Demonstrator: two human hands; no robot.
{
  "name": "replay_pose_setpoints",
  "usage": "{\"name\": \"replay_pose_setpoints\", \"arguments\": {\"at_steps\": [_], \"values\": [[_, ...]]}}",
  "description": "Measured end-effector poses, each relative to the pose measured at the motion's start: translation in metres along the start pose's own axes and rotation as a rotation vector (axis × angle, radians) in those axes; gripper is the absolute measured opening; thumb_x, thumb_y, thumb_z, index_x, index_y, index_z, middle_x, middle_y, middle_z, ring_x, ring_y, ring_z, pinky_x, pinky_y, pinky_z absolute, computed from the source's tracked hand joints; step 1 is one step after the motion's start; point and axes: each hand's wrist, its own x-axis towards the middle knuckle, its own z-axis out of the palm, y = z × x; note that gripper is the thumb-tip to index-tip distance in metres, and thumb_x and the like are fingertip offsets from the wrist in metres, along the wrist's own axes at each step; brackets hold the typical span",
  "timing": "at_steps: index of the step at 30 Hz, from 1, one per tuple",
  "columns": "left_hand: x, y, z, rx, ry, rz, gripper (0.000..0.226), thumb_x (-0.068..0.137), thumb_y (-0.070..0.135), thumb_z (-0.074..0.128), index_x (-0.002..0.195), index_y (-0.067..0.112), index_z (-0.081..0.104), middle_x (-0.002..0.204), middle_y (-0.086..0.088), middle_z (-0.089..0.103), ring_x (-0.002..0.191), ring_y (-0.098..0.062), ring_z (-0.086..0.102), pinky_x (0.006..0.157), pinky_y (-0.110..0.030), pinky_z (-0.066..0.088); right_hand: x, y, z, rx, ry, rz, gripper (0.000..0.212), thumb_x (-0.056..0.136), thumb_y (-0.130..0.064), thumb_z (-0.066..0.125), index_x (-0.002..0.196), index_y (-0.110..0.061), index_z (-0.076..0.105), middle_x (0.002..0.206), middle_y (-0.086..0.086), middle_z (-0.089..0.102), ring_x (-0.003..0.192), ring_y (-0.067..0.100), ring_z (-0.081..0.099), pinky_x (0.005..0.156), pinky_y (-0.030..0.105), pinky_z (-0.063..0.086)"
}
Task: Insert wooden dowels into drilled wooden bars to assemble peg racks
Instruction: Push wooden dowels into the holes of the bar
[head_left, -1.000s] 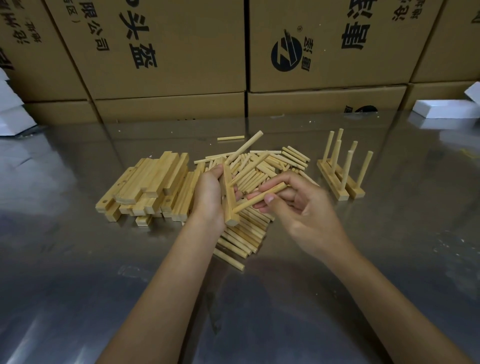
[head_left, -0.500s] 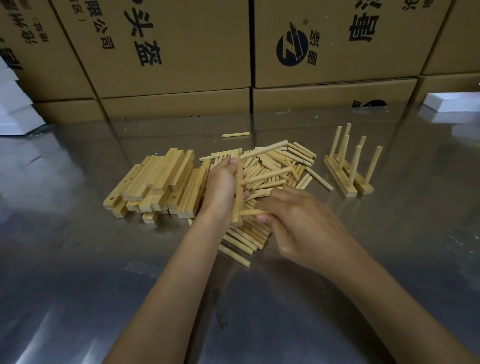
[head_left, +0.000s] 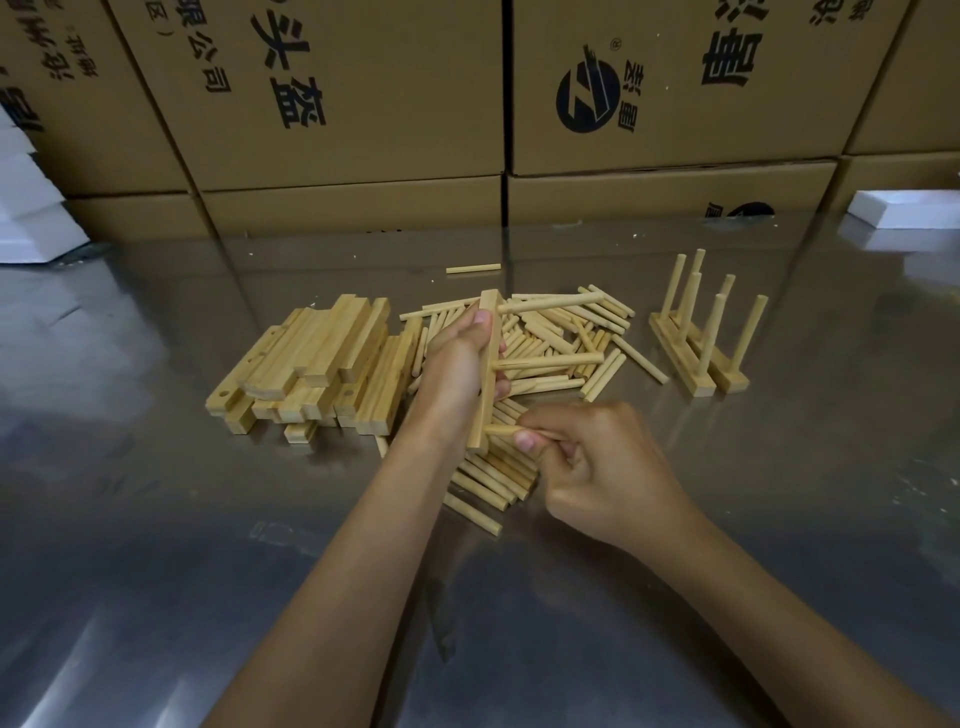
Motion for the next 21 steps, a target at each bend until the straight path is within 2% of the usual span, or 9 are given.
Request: {"name": "replay_pose_setpoints", "arguments": {"at_steps": [6, 10, 11, 13, 15, 16, 18, 21], "values": [[-0.003, 0.001, 0.001, -0.021, 0.005, 0.024, 0.038, 0.106, 0.033, 0.044, 0.141, 0.022, 0.056, 0.096, 0.004, 0.063, 0.089, -0.012, 0.061, 0.06, -0.021, 0.05, 0.0, 0.005, 0.007, 0.178, 0.005, 0.113, 0.015, 0.091, -0.016, 0.062, 0.08, -0.012, 0.071, 0.068, 0.011, 0.065, 0.066, 0.032, 0.061, 0.059, 0.048, 0.05], [-0.005, 0.009, 0.001, -0.028, 0.014, 0.099, 0.036, 0.106, 0.033, 0.044, 0.14, 0.029, 0.054, 0.093, 0.008, 0.066, 0.073, -0.004, 0.066, 0.054, -0.018, 0.051, 0.003, 0.005, 0.002, 0.347, 0.012, 0.19, 0.01, 0.091, -0.015, 0.067, 0.094, -0.017, 0.076, 0.081, -0.001, 0.072, 0.079, 0.015, 0.068, 0.066, 0.031, 0.055], [-0.005, 0.01, 0.001, -0.022, 0.025, 0.127, 0.035, 0.106, 0.033, 0.044, 0.139, 0.031, 0.055, 0.095, 0.008, 0.068, 0.073, -0.002, 0.068, 0.056, -0.019, 0.052, 0.004, 0.005, 0.0, 0.347, 0.001, 0.182, 0.01, 0.091, -0.016, 0.068, 0.097, -0.018, 0.076, 0.084, -0.004, 0.072, 0.081, 0.014, 0.067, 0.068, 0.034, 0.055], [-0.004, 0.011, 0.001, -0.014, 0.057, 0.159, 0.034, 0.106, 0.033, 0.044, 0.138, 0.031, 0.055, 0.111, 0.005, 0.07, 0.095, -0.009, 0.07, 0.077, -0.029, 0.057, 0.006, 0.006, -0.002, 0.31, 0.008, 0.164, 0.017, 0.089, -0.02, 0.071, 0.105, -0.024, 0.073, 0.092, -0.009, 0.068, 0.087, 0.01, 0.064, 0.072, 0.038, 0.055], [-0.004, 0.01, -0.001, -0.022, 0.107, 0.154, 0.035, 0.105, 0.033, 0.044, 0.139, 0.03, 0.054, 0.125, -0.001, 0.066, 0.113, -0.019, 0.064, 0.098, -0.044, 0.053, 0.007, 0.009, -0.003, 0.257, 0.089, 0.201, 0.034, 0.084, -0.028, 0.076, 0.115, -0.031, 0.063, 0.102, -0.016, 0.058, 0.094, 0.002, 0.057, 0.074, 0.027, 0.052], [-0.003, 0.009, -0.003, -0.031, 0.134, 0.147, 0.035, 0.105, 0.034, 0.045, 0.139, 0.03, 0.054, 0.127, -0.002, 0.064, 0.115, -0.022, 0.063, 0.1, -0.047, 0.051, 0.008, 0.01, -0.005, 0.246, 0.147, 0.249, 0.043, 0.081, -0.033, 0.078, 0.119, -0.034, 0.058, 0.105, -0.019, 0.055, 0.096, -0.002, 0.054, 0.075, 0.021, 0.05], [0.0, 0.007, -0.007, -0.059, 0.179, 0.127, 0.034, 0.104, 0.035, 0.047, 0.137, 0.029, 0.053, 0.126, -0.005, 0.064, 0.111, -0.022, 0.064, 0.098, -0.046, 0.053, 0.011, 0.012, -0.01, 0.324, 0.25, 0.37, 0.054, 0.077, -0.043, 0.079, 0.122, -0.036, 0.051, 0.105, -0.017, 0.057, 0.091, -0.003, 0.057, 0.072, 0.015, 0.049], [0.004, 0.006, -0.012, -0.132, 0.206, 0.094, 0.032, 0.102, 0.034, 0.052, 0.134, 0.026, 0.054, 0.113, -0.003, 0.066, 0.103, -0.022, 0.066, 0.092, -0.044, 0.055, 0.014, 0.018, -0.019, 0.581, 0.234, 0.578, 0.05, 0.075, -0.052, 0.077, 0.116, -0.032, 0.057, 0.097, -0.005, 0.069, 0.081, 0.002, 0.067, 0.074, 0.026, 0.052]]}}
